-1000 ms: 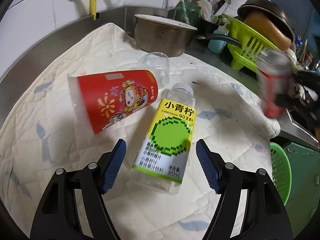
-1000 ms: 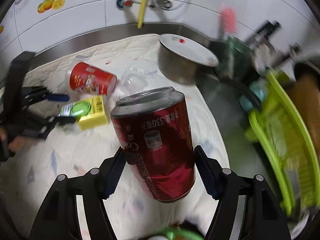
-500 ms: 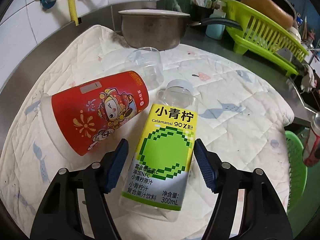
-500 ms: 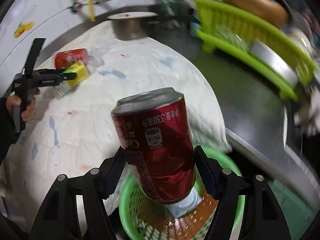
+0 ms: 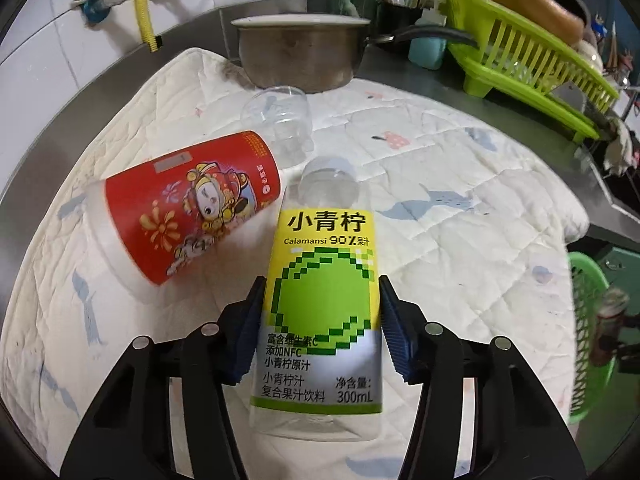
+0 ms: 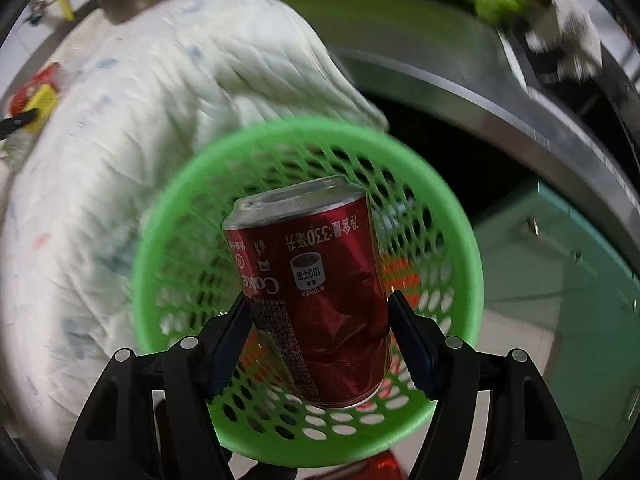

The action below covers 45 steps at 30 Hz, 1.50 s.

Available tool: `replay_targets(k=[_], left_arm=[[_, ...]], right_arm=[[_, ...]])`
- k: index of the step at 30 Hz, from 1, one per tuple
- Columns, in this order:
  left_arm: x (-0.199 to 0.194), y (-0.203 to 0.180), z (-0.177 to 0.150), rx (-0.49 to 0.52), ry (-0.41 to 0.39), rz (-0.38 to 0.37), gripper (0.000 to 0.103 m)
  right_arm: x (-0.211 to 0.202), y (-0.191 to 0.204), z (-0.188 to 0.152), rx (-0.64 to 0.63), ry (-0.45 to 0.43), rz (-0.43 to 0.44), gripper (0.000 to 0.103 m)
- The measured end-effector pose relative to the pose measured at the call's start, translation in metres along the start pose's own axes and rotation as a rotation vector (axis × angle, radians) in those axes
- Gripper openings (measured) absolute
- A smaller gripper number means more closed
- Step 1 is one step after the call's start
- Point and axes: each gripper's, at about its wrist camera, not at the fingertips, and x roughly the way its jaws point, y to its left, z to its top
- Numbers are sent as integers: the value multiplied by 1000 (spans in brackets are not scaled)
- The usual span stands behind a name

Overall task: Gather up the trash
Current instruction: 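Drop cola can into green basket with right gripper while left gripper grasps lime juice bottle, then drop the lime juice bottle into the green basket with the left gripper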

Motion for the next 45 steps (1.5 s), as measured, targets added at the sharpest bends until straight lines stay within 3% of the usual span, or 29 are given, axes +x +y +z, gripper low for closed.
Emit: replay_targets(k=[9,15,20,25,30,37,45], left_arm=[[-60,-30,-27,-18,-67,-131,52],[-88,-76,-37,26,-101,-232,52],[-93,-123,-38,84,-102,-309,52],[-85,-170,-41,142,-78,-373,52],[-60,-224,-51,209,-1,-414,52],[-8,-282,-75,295,137,-399,53],[35,-316,-86,328,217,-384,53]], right_arm=[[42,-5,-21,59,79,32,67],[55,-13,-26,87,89,51,72],[40,-18,-39,98,54,58,75],[1,-39,-53,131,-25,74,76],[-45,-54,-70,152,-114,83,80],[-86,-70,-95,208,-188,94,80],[-97,-73,-111,230,-212,96,80]])
